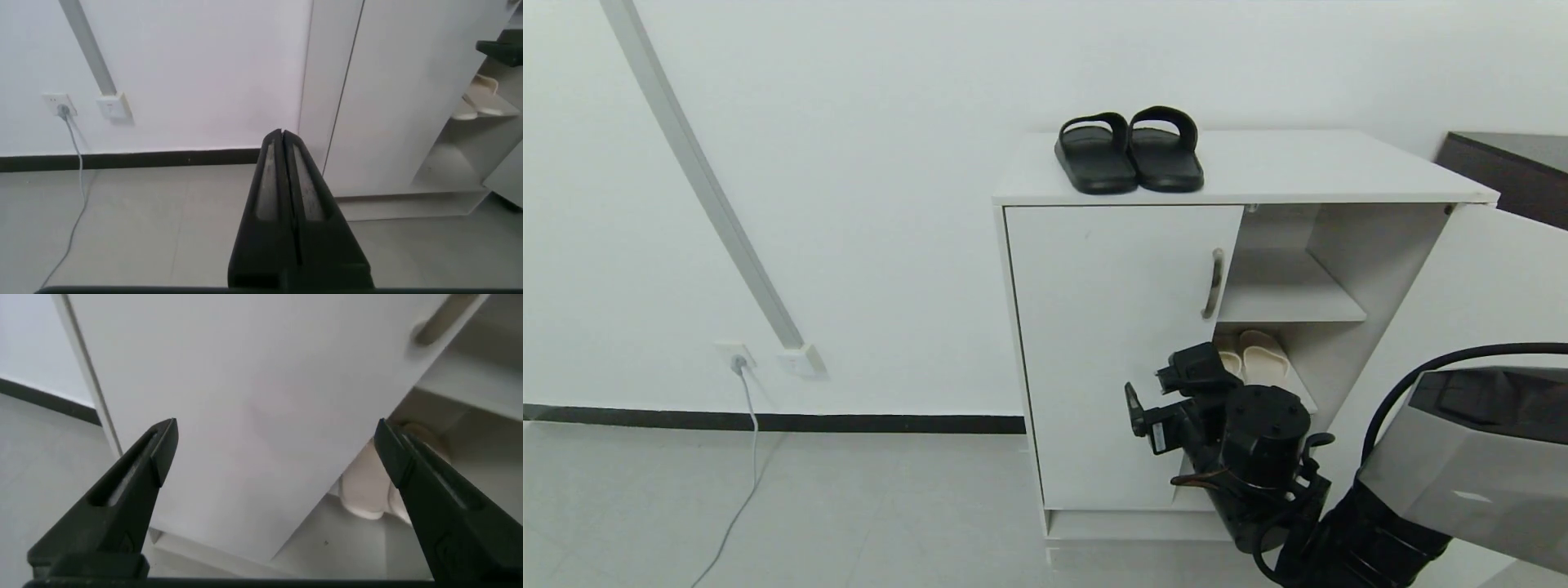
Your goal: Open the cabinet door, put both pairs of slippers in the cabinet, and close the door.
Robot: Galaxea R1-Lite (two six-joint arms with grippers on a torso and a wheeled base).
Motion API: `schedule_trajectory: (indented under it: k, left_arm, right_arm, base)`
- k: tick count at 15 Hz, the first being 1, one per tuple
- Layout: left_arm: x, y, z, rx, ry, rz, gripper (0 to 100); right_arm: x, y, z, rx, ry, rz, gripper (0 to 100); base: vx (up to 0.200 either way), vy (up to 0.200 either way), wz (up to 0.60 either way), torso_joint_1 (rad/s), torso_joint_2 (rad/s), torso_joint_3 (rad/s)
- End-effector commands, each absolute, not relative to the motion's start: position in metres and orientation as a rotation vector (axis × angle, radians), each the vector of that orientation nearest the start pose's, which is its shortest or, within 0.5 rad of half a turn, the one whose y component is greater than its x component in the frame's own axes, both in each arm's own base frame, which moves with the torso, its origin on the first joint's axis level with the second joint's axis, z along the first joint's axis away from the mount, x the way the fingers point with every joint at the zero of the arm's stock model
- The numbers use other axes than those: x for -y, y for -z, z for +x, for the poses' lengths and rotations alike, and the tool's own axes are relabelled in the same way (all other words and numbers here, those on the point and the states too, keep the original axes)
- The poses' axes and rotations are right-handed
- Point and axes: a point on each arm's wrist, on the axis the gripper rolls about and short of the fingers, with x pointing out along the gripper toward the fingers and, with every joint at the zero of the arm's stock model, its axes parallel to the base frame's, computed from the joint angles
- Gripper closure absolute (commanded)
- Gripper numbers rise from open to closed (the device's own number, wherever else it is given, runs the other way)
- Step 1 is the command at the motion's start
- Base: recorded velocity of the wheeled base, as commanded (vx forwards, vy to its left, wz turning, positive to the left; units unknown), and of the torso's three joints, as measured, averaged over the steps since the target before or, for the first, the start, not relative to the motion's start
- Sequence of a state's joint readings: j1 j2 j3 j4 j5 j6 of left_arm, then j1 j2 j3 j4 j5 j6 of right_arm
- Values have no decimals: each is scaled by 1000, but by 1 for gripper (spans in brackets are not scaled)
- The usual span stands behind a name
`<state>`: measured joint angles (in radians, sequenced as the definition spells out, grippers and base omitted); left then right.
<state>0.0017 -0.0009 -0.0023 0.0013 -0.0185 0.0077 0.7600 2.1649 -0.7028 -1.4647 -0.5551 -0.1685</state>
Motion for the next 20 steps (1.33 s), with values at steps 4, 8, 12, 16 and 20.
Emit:
schedule_trajectory:
  k: [4, 8, 12, 16, 20]
  left_arm:
    - [0, -76, -23, 2, 17, 8, 100]
    - [0, -76, -23, 2, 17, 8, 100]
    - [0, -76, -23, 2, 17, 8, 100]
    - [0, -76, -23, 2, 15, 8, 100]
    - [0, -76, -23, 2, 15, 8, 100]
  right_arm:
    - [-240, -84, 270, 31, -204, -173, 0]
    - [-240, -85, 270, 37, -203, -169, 0]
    - [-239, -87, 269, 45, -206, -168, 0]
    - [-236, -90, 270, 49, -201, -167, 0]
    - [-230, -95, 275, 59, -185, -167, 0]
  base:
    - [0, 0, 0, 155, -474, -322]
    - [0, 0, 0, 188, -497, -316]
    - [0, 0, 0, 207, -513, -310]
    - [0, 0, 0, 232, -553, -325]
    - [0, 0, 0, 256, -594, -331]
